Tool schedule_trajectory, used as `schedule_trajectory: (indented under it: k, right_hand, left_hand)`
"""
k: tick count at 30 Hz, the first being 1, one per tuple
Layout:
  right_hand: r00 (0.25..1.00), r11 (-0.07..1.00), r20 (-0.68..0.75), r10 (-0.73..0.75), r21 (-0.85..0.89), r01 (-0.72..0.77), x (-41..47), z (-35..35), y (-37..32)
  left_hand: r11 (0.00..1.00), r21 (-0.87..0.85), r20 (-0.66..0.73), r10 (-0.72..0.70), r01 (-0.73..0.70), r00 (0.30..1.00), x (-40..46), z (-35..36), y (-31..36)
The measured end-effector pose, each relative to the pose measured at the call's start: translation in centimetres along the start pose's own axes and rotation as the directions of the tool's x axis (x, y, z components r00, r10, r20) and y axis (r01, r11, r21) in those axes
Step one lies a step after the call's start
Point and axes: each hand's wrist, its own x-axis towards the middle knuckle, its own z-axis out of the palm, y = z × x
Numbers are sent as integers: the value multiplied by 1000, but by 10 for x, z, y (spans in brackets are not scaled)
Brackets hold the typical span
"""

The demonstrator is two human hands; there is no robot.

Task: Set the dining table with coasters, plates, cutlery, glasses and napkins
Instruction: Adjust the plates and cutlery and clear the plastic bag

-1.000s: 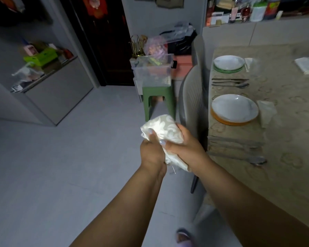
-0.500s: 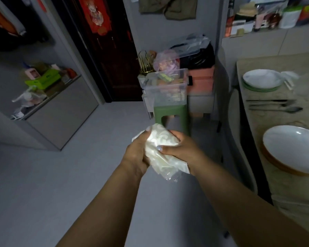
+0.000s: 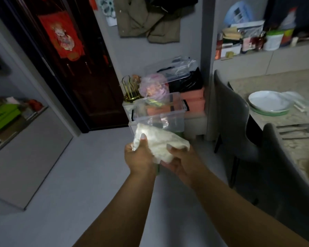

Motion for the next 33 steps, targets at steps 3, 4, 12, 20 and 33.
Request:
schedule_trajectory:
  k: [3,4,12,20,33]
  right_hand:
    - [989,992,-101,-105,63,111,42,24,-11]
    - [983,988,-137,-120,82,132,55,28,-15]
    - [917,963,-297,-267,-59,261,154,36,-49]
    - [855,917,-392,-339,-339,209,296,9,-100]
    - [851,768,-394,-347,-640,17,503,-9,-114]
  left_hand:
    - [997,-36,166,-68,75,984,49,10,13]
    - [995,-33,209,-87,96,974,65,14,14]
    - [954,2,428,-272,300,862,176,63,18]
    - [945,246,451,-308,216,837,307,149,6]
    - [929,362,320,-200,75,926,460,227,-20]
